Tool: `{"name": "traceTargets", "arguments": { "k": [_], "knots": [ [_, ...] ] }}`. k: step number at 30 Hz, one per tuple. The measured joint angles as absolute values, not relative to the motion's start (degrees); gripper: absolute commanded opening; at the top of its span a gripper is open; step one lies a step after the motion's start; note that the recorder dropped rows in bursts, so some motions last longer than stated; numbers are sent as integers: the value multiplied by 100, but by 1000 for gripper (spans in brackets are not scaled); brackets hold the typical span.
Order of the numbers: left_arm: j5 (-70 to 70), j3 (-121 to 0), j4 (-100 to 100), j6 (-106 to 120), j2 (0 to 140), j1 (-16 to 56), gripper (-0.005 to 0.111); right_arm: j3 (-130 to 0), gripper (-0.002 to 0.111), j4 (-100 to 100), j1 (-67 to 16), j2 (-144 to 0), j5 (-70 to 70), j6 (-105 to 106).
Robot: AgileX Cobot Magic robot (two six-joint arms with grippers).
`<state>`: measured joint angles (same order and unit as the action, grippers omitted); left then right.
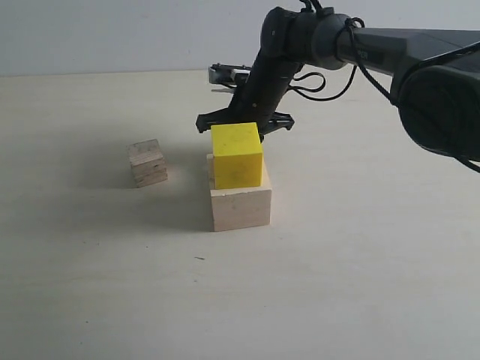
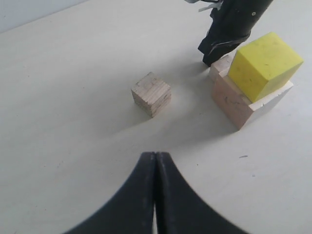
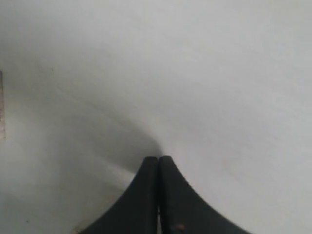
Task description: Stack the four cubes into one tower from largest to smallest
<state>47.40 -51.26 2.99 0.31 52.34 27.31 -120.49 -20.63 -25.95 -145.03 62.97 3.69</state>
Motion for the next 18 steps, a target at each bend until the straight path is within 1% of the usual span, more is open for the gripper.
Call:
{"name": "traceTargets", "arguments": {
  "k": [7, 18],
  "knots": [
    [4740, -5126, 299, 31, 5234, 2731, 0, -12084, 0, -1226, -2595, -14470, 6550, -206],
    [4751, -5126, 299, 31, 5234, 2731, 0, -12084, 0, -576, -2595, -14167, 6897, -557]
  ]
}}
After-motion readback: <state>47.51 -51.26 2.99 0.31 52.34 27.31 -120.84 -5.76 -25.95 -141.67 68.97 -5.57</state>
